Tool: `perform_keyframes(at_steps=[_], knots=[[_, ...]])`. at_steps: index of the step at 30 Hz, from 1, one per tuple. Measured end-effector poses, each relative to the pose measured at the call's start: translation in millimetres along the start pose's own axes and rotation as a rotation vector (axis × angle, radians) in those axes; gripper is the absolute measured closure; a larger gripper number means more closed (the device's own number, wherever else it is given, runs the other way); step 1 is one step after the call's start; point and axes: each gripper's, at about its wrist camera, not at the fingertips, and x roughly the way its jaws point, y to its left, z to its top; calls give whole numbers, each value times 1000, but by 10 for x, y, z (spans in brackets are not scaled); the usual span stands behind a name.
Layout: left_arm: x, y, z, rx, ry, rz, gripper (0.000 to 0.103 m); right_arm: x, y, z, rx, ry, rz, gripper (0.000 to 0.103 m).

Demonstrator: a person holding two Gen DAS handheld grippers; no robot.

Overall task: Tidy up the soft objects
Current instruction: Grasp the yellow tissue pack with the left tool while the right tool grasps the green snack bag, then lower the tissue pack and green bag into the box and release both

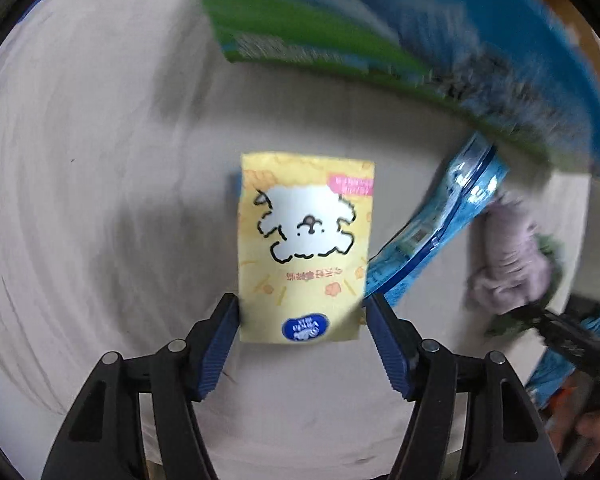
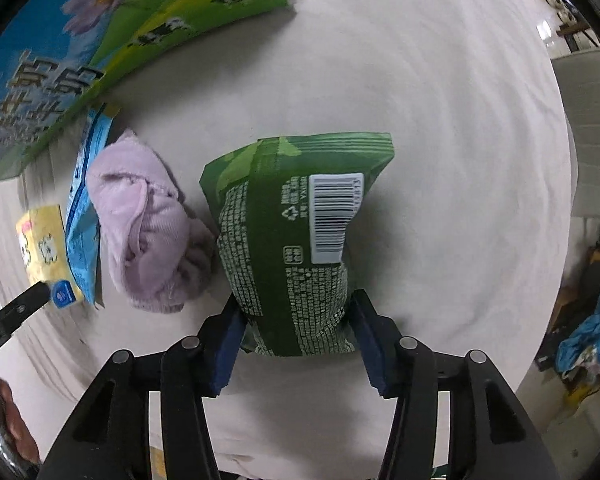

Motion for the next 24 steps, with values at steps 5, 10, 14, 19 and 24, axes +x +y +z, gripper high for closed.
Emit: perform_keyframes(at_steps=[5,10,14,19,24], knots=[[43,80,148,-44,25,-36,39,101,-120,124,14,-11,-26,43],[286,8,364,-42,57,-31,38,214,133,208,12,-17,-60,43],[472,-44,425,-47,64,0,38,323,357,106,10,-22,-69,45],[500,-265,422,-12,6,44,40,141,386,-23,-3,-36,-73,54],[434,-594,262,36,-19,77,42,49,441,-67,-20,-50,-78,60]])
